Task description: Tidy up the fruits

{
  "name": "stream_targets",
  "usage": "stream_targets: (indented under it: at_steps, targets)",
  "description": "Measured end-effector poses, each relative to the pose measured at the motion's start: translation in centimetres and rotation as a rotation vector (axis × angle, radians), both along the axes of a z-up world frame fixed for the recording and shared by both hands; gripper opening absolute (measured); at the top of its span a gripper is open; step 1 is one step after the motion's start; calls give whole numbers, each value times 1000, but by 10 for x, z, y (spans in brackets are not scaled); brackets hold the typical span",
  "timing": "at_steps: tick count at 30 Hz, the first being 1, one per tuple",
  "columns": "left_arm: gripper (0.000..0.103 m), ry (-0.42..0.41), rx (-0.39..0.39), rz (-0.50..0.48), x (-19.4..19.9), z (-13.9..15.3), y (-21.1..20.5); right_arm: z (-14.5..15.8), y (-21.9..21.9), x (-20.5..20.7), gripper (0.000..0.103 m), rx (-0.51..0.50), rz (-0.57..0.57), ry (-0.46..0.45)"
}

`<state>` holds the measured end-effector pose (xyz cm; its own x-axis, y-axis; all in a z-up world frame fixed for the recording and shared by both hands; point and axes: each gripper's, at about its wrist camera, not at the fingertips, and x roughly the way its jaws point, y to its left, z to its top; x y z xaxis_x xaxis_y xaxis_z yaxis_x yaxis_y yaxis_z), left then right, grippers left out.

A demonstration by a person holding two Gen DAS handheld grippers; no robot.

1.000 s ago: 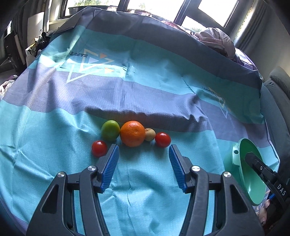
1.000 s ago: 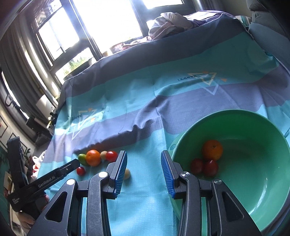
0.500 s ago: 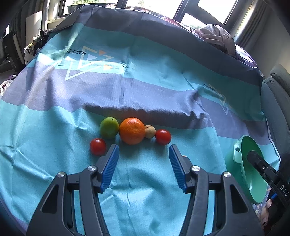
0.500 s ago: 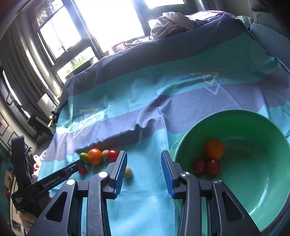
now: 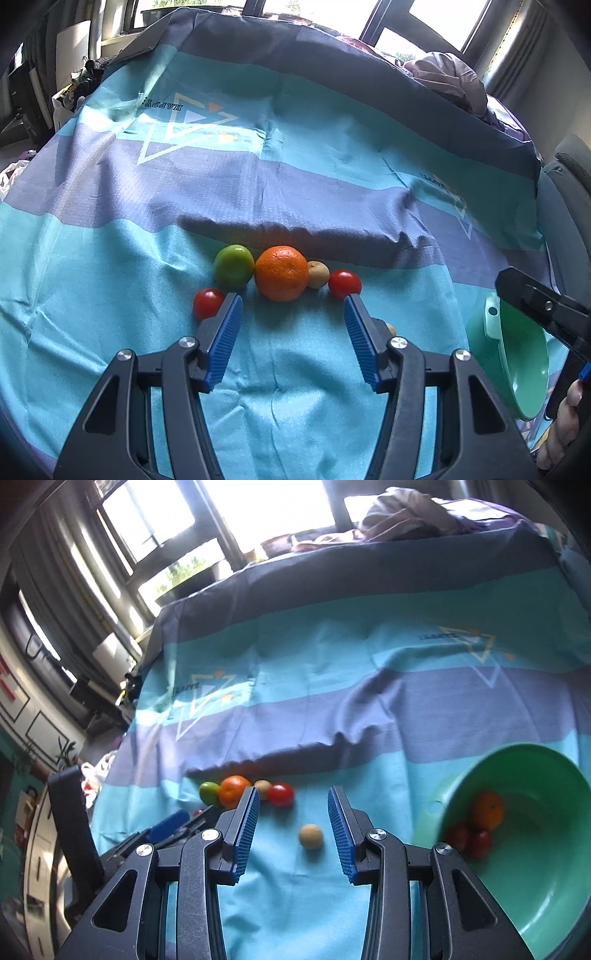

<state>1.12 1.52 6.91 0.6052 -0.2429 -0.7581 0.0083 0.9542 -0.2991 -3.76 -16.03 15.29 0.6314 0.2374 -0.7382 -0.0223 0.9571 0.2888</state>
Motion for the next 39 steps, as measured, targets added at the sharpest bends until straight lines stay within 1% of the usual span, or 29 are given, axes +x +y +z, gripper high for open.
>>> stream_targets:
  at_steps: [4, 7, 10, 13, 17, 23, 26, 39]
  targets:
    - [56, 10, -1, 15, 3, -3, 6, -21, 12, 6, 40, -14, 38, 22]
    - [55, 16, -7, 28, 4, -5, 9, -36, 15, 8, 40, -23, 53, 69]
    - [55, 17, -21, 32, 5, -5, 11, -39, 11, 7, 40, -17, 52, 71]
    - [55, 16, -19, 32, 4, -5, 11, -44, 10, 7, 40, -8, 54, 92]
    - [55, 20, -22, 37, 4, -6, 12, -49, 14, 5, 40, -41, 61, 111]
    - [51, 22, -16, 24, 3, -7, 7, -57, 10, 6, 40, -32, 53, 146]
    - [49, 24, -15, 18, 3, -8, 6, -59, 9, 6, 40, -32, 51, 153]
    - [49, 26, -8, -1, 3, -8, 1, -62, 10, 7, 40, -38, 61, 174]
